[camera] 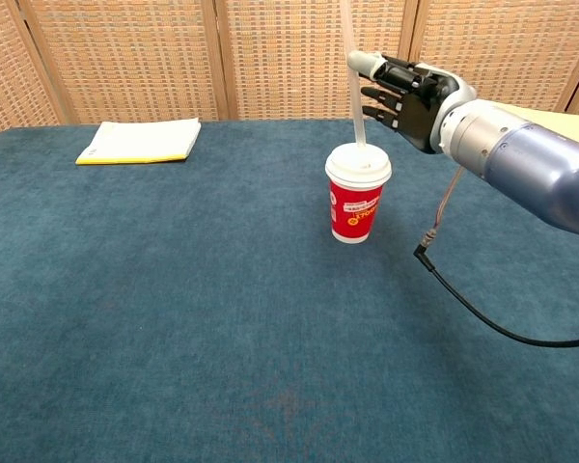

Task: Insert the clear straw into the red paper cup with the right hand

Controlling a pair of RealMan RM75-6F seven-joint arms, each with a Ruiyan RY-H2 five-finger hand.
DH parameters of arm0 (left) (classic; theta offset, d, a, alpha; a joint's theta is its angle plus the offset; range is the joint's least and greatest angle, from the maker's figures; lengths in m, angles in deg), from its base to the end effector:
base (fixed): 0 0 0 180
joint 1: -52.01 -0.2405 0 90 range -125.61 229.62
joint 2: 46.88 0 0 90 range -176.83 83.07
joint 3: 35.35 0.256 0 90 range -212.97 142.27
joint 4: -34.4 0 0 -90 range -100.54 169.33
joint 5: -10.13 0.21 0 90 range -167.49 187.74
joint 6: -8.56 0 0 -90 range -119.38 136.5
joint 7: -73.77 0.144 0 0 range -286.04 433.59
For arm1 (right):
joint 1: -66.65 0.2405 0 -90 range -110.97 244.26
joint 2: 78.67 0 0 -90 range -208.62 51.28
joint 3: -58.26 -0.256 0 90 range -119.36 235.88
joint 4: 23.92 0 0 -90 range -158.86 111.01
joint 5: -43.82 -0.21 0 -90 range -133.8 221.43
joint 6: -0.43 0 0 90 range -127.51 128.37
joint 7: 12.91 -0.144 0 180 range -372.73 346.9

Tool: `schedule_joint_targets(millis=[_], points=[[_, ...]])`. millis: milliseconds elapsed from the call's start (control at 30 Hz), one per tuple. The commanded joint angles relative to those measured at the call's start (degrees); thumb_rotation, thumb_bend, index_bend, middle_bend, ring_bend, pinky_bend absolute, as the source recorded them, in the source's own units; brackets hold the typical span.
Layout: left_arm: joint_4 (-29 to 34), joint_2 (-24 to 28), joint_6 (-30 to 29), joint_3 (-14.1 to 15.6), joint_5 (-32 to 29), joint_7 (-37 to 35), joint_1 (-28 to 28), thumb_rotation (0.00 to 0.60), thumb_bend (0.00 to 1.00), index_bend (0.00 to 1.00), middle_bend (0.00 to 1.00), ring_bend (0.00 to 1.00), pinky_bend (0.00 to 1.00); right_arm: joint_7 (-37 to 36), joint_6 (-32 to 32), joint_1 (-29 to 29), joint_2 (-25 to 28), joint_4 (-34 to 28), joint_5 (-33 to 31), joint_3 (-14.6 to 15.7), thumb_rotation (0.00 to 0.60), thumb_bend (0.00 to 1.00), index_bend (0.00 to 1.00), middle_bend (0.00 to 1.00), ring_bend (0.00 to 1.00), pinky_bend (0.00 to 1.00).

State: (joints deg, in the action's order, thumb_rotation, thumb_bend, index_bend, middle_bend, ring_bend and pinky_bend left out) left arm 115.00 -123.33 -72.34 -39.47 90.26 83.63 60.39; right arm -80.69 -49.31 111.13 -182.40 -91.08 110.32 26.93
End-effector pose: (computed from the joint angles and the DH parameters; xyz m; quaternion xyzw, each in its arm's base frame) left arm -0.3330 0.2067 0.1060 -0.6110 -0.3638 -0.3251 0.6234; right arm -0.1020 -0.4120 -0.0245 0.1954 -0.7391 0.6445 0.0135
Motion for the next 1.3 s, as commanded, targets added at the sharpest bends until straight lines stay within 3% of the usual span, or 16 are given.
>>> schedule_joint_targets(millis=[33, 333, 1300], points=[[0.02, 0.02, -0.03, -0.01, -0.01, -0.07, -0.01, 0.600, 0.05, 0.00, 0.00, 0.00, 0.00, -0.19, 0.00, -0.05, -0.01, -0.03, 0.11, 0.00, 0.600, 0.58, 0.63, 0.20, 0.00, 0.00], [0.10, 0.14, -0.10, -0.01, -0.05, -0.22, -0.05, 0.600, 0.05, 0.00, 0.00, 0.00, 0.00, -1.08, -1.02, -0.45, -0.40, -0.09, 1.28, 0.50, 0.600, 0.55, 0.55, 0.16, 0.00, 0.00], [0.22, 0.58, -0.53, -0.08, 0.05, -1.32, -0.25, 0.600, 0.05, 0.00, 0.00, 0.00, 0.00, -1.04, -2.26, -1.70, 1.88, -2.57, 3.47, 1.74, 0.600, 0.54, 0.46, 0.09, 0.00, 0.00]])
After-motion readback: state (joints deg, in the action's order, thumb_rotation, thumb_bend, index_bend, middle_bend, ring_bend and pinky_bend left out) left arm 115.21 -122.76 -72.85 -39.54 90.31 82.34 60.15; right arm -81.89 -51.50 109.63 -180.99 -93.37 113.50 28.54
